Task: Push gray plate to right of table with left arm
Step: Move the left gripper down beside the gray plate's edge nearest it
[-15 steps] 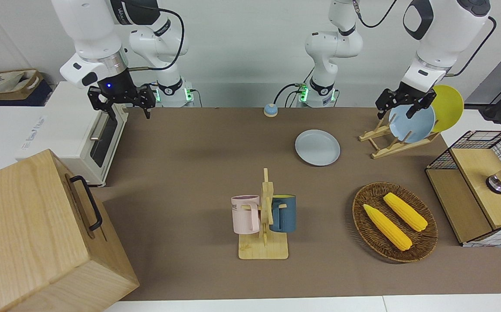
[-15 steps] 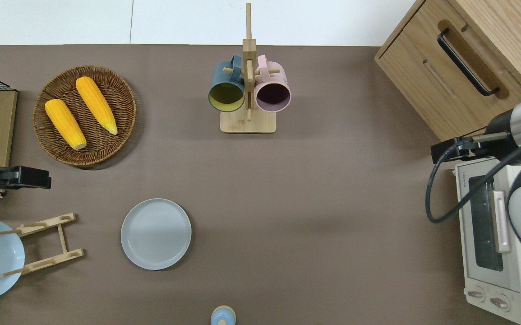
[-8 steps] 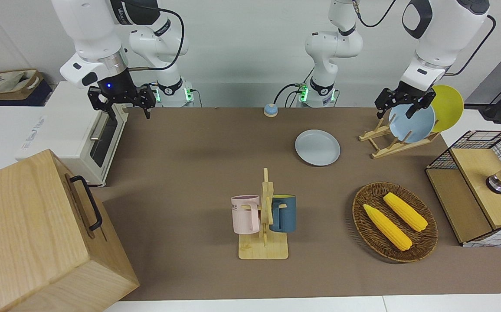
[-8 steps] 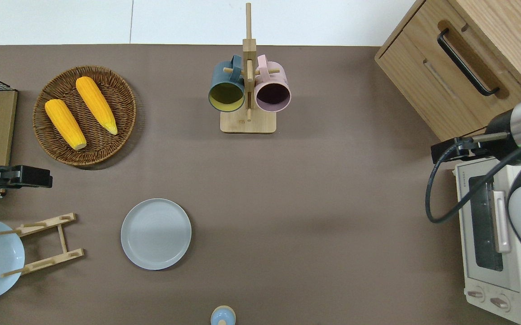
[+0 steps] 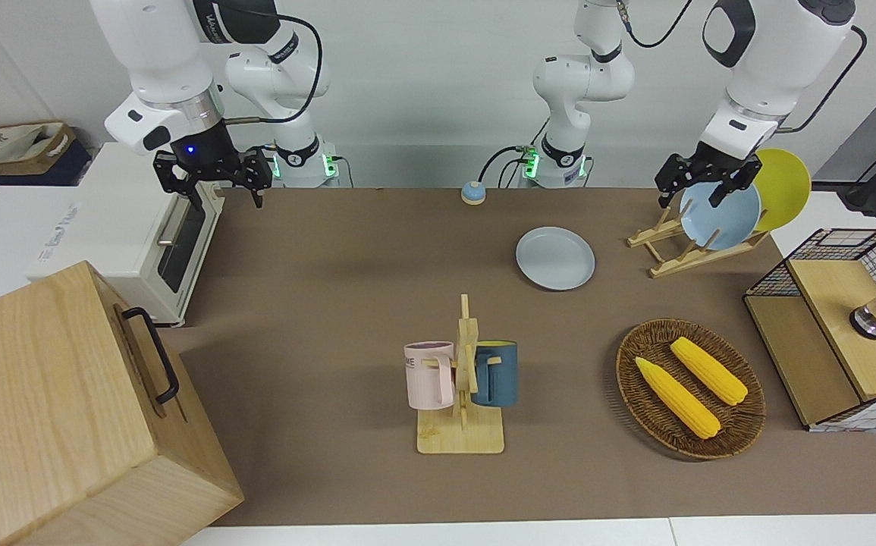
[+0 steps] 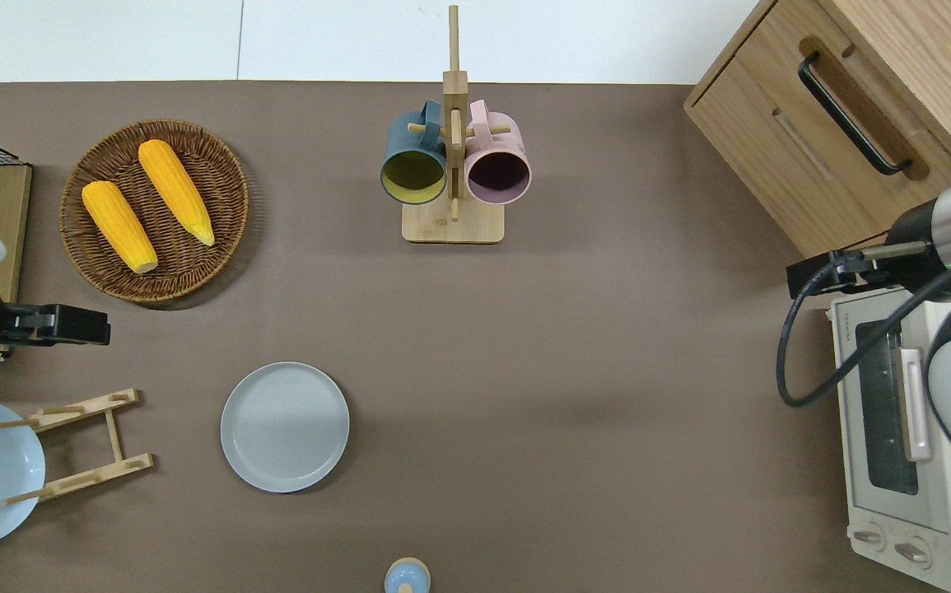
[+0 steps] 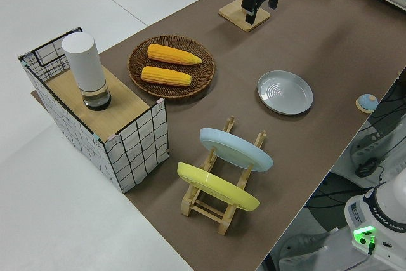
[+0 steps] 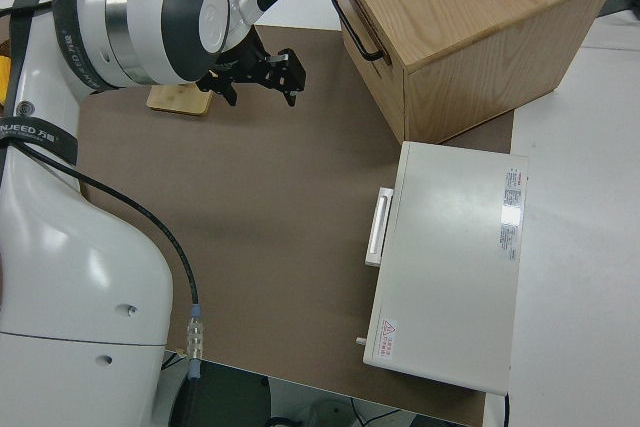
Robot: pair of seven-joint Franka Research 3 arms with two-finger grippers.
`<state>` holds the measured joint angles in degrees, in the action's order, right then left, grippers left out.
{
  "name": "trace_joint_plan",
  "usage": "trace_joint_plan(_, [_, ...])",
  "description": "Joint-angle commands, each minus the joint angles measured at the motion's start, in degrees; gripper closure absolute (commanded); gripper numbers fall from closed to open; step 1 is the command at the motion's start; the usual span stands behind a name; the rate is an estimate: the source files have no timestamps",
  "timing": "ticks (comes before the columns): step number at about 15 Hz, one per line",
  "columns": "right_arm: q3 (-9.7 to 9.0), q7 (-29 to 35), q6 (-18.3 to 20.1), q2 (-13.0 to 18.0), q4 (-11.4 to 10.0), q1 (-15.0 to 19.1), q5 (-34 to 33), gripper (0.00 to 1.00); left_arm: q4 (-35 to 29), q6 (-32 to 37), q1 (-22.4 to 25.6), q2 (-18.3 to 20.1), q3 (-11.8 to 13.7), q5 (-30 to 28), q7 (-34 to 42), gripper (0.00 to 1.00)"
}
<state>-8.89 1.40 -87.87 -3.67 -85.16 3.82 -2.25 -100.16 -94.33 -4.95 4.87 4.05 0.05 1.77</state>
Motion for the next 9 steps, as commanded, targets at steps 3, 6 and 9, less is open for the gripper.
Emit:
trace_joint_plan(3, [0.01, 0.3, 0.6, 0.3, 0.1, 0.0, 0.4, 0.017, -8.3, 0.2, -0.4, 5.7, 0.1, -0.3, -2.5, 0.01])
trace_joint_plan(6, [0.01, 0.2, 0.6, 0.3, 0.1, 0.0, 0.4, 0.017, -13.1, -3.7, -0.5, 6.7, -0.5, -0.7, -3.3, 0.01])
trace_joint_plan(9, [0.01, 0.2, 0.6, 0.3, 0.1, 0.0, 0.4, 0.017, -23.2, -12.1, -0.5, 9.8, -1.0, -0.9, -3.7, 0.01])
